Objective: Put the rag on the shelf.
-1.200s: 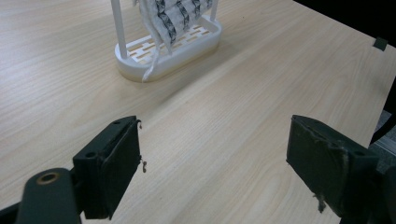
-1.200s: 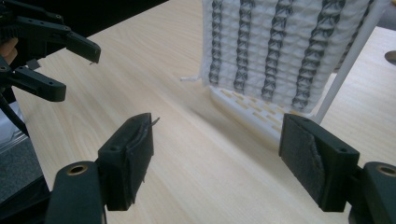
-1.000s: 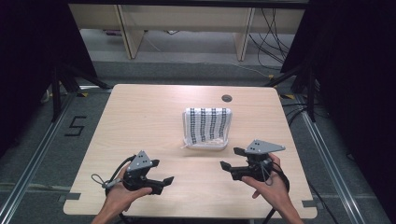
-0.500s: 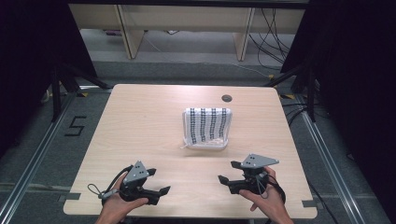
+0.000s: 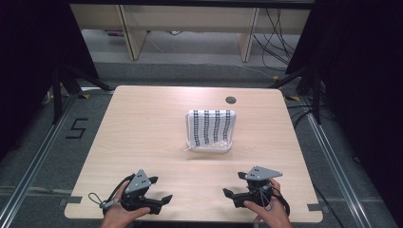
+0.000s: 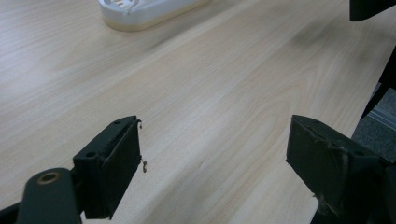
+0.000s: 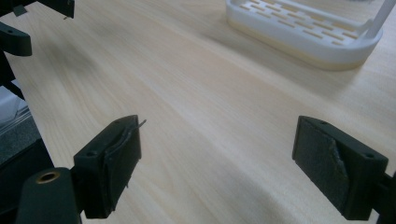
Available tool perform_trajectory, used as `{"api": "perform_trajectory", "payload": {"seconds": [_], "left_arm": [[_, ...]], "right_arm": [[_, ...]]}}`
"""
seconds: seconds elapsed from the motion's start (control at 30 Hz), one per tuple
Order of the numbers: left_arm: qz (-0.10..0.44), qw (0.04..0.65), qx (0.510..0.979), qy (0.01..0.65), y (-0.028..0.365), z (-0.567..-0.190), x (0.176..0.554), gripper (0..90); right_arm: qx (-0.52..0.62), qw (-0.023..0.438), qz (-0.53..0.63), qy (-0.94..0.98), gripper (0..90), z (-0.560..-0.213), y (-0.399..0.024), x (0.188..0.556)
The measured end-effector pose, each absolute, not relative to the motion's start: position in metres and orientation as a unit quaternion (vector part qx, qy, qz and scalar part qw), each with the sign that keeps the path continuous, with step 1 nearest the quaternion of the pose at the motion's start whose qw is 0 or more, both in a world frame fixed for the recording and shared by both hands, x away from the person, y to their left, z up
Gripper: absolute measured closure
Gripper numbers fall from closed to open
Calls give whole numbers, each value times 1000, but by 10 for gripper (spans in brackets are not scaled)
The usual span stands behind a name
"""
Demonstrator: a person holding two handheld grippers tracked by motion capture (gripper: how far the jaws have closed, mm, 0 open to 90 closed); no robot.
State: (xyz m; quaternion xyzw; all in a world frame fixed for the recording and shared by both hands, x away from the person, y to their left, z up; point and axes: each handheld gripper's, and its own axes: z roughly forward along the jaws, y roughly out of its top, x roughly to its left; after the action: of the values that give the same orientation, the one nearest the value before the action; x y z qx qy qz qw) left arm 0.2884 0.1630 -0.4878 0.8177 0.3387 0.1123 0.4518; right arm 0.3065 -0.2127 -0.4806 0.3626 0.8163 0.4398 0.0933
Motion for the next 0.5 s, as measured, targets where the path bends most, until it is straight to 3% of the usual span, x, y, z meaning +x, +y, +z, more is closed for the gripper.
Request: {"api": "perform_trajectory", "payload": {"seconds": [0.5], "left_arm": [[111,450,814,350,164,-499,287,169]], "right_arm": [[368,93,426,821,166,-489,-219,306]]}}
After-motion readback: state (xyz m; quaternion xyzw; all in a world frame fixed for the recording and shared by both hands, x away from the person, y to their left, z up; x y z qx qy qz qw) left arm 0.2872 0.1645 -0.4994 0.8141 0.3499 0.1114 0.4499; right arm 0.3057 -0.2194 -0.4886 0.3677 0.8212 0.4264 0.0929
